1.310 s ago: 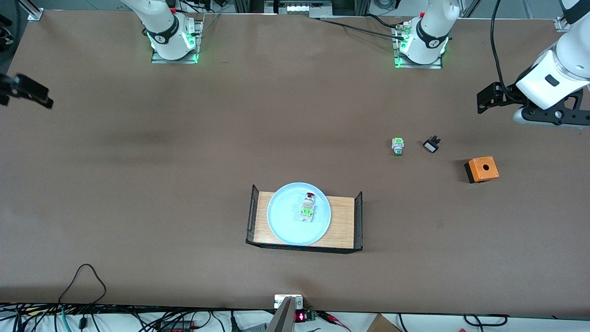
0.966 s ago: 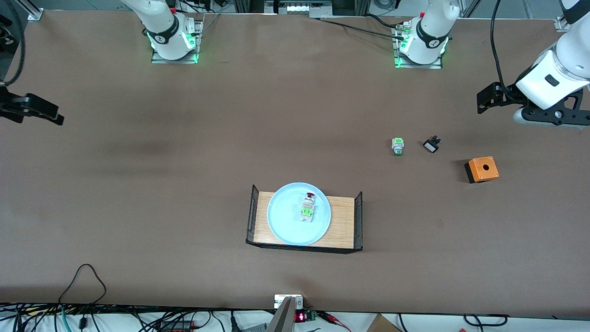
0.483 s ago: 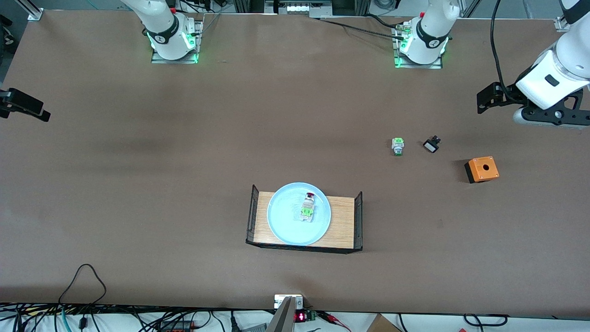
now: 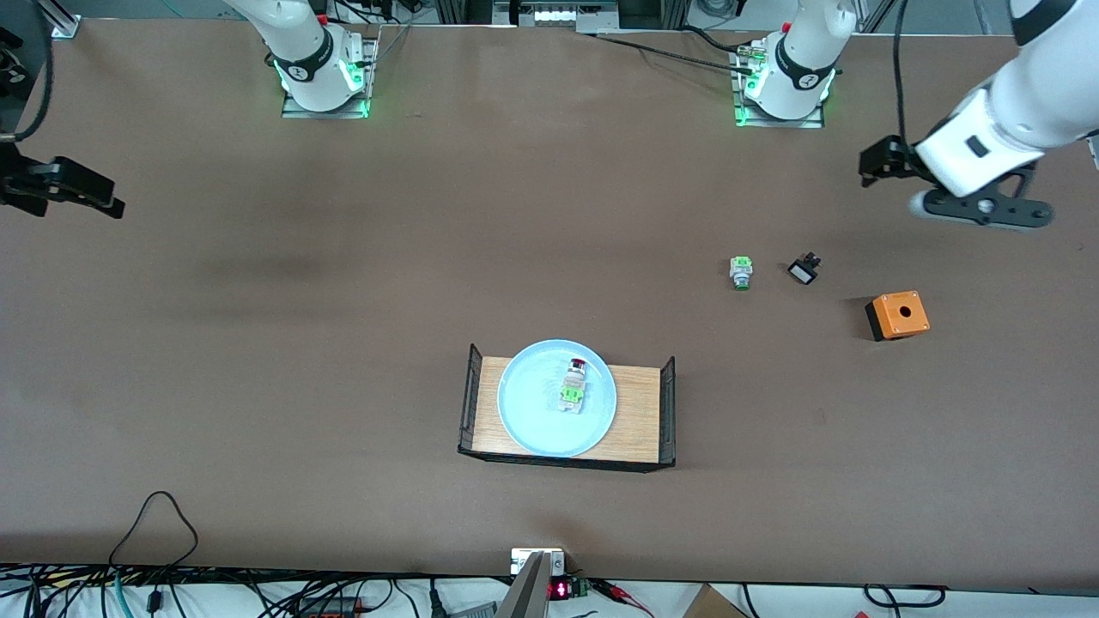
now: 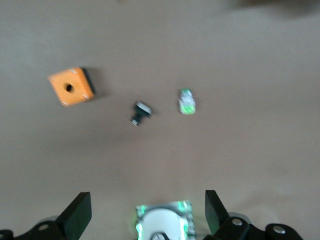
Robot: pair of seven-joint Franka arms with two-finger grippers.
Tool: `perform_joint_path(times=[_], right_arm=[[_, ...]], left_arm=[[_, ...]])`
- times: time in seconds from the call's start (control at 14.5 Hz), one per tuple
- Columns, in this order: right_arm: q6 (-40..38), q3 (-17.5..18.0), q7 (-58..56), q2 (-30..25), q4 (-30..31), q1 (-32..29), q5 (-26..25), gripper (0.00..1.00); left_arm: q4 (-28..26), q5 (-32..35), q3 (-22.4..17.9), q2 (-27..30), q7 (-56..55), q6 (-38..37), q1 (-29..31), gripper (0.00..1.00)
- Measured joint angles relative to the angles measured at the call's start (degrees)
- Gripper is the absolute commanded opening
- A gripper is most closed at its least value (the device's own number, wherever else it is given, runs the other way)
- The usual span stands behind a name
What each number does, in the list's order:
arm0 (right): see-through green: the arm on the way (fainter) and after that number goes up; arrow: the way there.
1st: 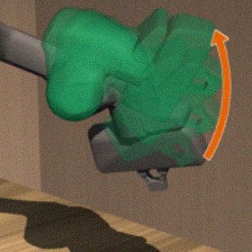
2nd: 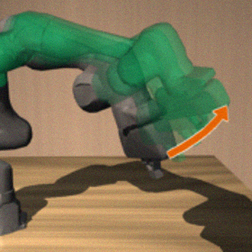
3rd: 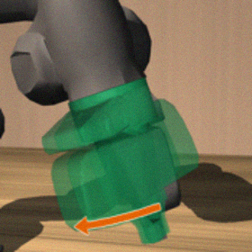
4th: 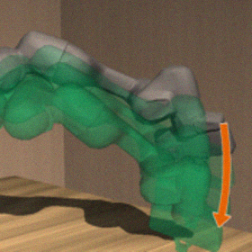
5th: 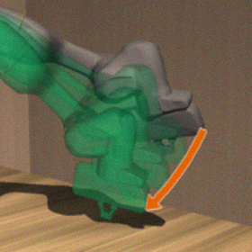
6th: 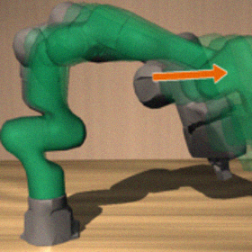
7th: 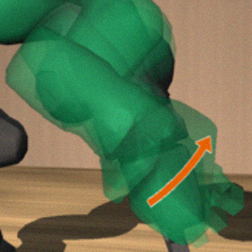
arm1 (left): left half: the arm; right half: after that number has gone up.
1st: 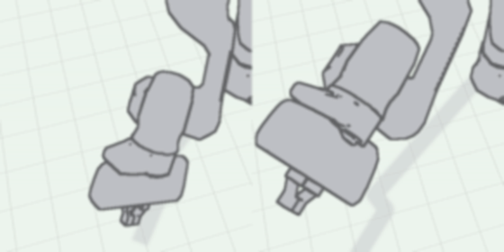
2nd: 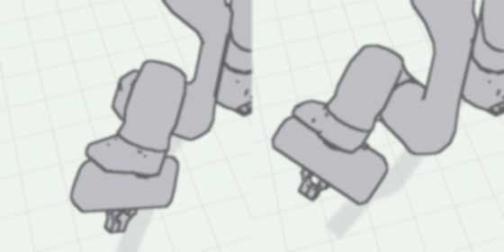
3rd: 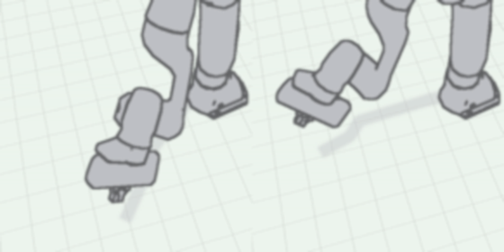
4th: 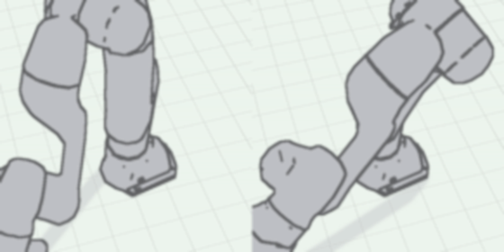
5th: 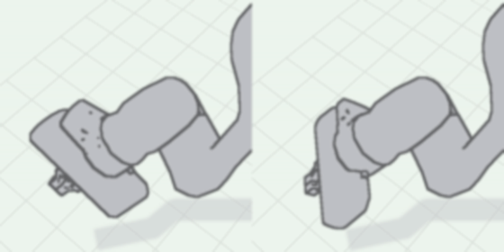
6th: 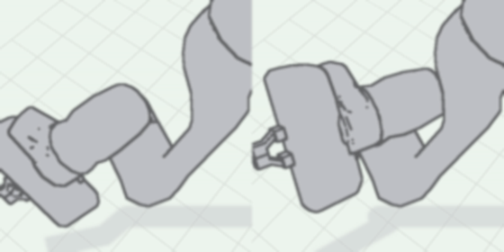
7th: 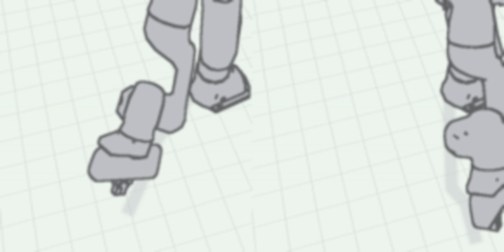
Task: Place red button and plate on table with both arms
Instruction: 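Move the left gripper toward the green button on the blue plate, then lower the left gripper and grasp the green button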
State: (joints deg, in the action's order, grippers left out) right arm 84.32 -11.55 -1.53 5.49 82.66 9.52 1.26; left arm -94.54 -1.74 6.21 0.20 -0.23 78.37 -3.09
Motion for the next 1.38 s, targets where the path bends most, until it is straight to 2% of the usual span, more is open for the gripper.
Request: perform_joint_path(times=[0.14,0.28,0.41,0.62,0.83,1.03,1.38], right_arm=[[-0.08,-0.07,0.00,0.61,0.08,0.08,-0.12,1.00],[0.07,-0.41,0.00,1.44,0.10,-0.14,-0.22,1.00],[0.42,-0.55,0.00,1.96,0.10,-0.31,-0.81,1.00],[0.63,-0.76,0.00,2.05,0.77,-0.57,-1.43,1.00],[1.12,-0.74,0.00,1.58,2.17,-0.48,-1.43,1.00],[2.30,-0.68,-0.01,1.08,2.72,-0.38,-1.41,1.00],[2.31,-0.64,-0.01,0.81,2.76,-0.36,-1.41,1.00]], left_arm=[[0.00,-4.46,0.97,-0.39,0.00,-1.53,-0.46,1.00],[0.00,-8.94,2.31,-1.39,0.03,0.95,-0.64,1.00],[0.00,-12.70,5.12,-3.81,0.03,9.48,-0.95,1.00],[0.01,-13.34,9.60,-9.27,-1.90,23.56,-2.60,1.00],[0.40,-13.16,10.39,-14.79,-8.60,34.75,-6.67,1.00],[4.64,-7.62,10.40,-21.16,-14.62,40.11,-11.28,1.00],[17.89,7.02,10.33,-33.68,-24.42,42.31,-16.28,1.00]])
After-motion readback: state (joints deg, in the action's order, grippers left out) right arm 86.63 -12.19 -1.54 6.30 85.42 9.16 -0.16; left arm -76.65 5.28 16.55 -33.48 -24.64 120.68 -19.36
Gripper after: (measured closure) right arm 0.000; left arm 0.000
